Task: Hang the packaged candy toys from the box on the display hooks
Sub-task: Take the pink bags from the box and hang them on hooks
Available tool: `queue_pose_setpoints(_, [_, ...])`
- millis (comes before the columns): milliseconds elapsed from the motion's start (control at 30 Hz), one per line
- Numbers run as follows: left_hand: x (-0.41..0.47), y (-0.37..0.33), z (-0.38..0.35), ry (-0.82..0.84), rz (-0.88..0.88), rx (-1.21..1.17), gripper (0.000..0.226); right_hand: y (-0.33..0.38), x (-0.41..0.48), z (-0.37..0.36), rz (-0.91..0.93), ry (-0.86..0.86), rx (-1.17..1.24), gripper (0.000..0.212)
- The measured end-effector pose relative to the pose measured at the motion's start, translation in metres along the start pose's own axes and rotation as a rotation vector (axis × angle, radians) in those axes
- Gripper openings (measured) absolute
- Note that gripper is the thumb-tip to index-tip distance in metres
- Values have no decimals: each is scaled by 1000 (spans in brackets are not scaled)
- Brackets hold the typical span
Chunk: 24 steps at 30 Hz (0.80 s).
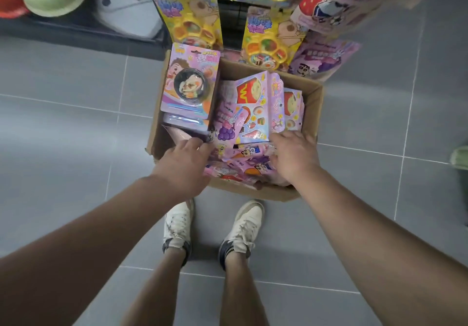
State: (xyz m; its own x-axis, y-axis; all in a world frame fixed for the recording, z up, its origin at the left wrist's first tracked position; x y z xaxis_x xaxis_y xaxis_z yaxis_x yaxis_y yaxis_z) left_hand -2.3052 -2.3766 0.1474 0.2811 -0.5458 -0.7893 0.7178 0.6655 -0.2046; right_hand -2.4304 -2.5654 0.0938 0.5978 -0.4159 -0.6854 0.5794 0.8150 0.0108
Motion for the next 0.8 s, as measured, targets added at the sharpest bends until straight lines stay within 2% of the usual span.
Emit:
queue_pose_setpoints(200, [1,6,-8,17,4,-21,63,-7,8,5,5,89,-15,39])
queue_pose_setpoints(367, [-3,11,0,21,10,-101,62,-27,-10,28,18,-56,126,30])
queue_pose_setpoints(500, [-7,10,12,1,24,-260,58,-46,-26,43,-20,-201,441,31])
queue_pose_setpoints(567, [-7,8,18,-30,37,-385,56,-49,-32,44,-25,-259,686,28])
queue_pose_setpoints(667, [-4,2,22,-60,41,-639,60,-42,-38,35,-65,-245,958,23])
queue_pose_setpoints(800, [0,-3,19,-2,77,-1201,69,-23,-44,15,-82,-164,1135,32])
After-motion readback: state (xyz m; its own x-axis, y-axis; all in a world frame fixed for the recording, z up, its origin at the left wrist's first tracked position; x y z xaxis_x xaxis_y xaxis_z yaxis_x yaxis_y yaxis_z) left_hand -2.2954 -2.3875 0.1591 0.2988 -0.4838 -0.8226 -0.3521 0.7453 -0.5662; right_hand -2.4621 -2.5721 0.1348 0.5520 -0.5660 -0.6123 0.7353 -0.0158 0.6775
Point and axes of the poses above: each hand's wrist, its own x-axis towards the middle knuckle, its own z-axis out of the back of the hand, y = z × x, the point moved 4 cm from there along x, towards the middle knuckle, and after that the axes turned 5 degrees about y, right-handed, at the moved point
